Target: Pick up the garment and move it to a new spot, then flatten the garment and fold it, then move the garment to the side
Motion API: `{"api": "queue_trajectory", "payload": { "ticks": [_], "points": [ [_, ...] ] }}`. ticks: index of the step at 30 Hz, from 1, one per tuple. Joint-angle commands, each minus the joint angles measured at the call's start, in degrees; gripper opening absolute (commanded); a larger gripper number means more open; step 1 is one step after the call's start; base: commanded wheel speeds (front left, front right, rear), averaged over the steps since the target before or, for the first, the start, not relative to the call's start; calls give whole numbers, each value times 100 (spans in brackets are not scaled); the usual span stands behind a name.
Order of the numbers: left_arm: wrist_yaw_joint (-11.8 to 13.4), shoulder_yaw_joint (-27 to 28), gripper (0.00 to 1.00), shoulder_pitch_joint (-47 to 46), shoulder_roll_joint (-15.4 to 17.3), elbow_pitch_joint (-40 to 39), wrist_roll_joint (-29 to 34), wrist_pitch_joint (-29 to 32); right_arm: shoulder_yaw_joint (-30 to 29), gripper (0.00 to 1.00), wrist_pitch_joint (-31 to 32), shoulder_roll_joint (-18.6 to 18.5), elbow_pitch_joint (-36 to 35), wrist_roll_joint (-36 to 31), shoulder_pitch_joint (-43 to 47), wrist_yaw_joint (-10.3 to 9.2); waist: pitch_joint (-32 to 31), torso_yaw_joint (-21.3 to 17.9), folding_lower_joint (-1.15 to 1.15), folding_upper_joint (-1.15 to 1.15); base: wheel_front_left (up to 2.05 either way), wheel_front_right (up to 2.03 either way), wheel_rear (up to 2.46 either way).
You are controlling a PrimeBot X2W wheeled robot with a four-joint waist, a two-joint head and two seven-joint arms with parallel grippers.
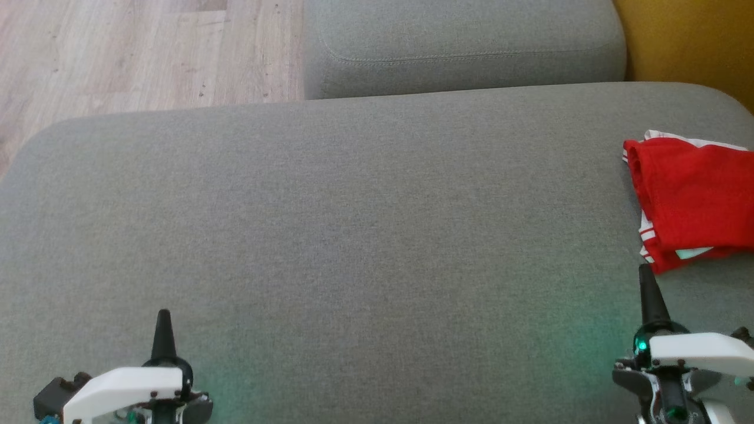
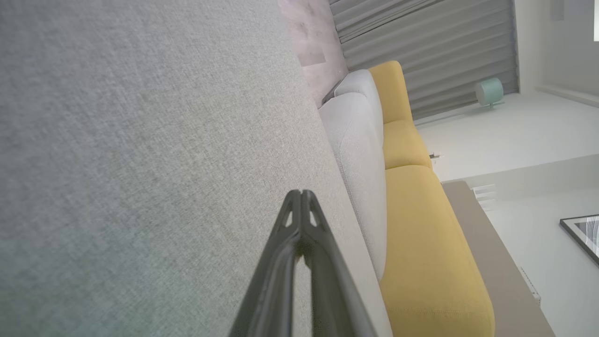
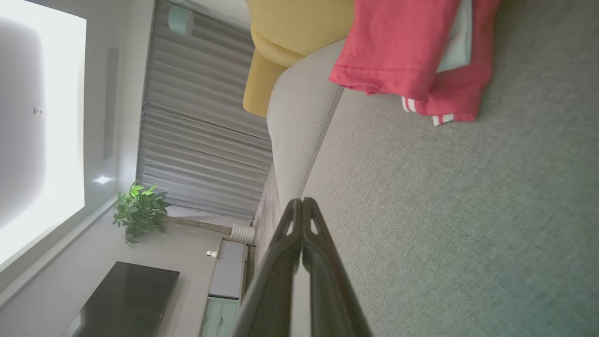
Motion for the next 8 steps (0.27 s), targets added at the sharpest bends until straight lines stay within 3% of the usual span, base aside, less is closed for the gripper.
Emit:
{"api": "queue_trajectory", "payload": {
  "ticks": [1,8],
  "points": [
    [-85,249,0,-319,-15,-156,-160,45,46,0,67,-129,-182,241,-359,-3,0,-3,0,0,0,0,0],
    [-188,398,0,-380,-66,-150,-448,145,3,0,145,-129,-177,657,-411,-4,1,-11,0,0,0,0,0]
  ]
}}
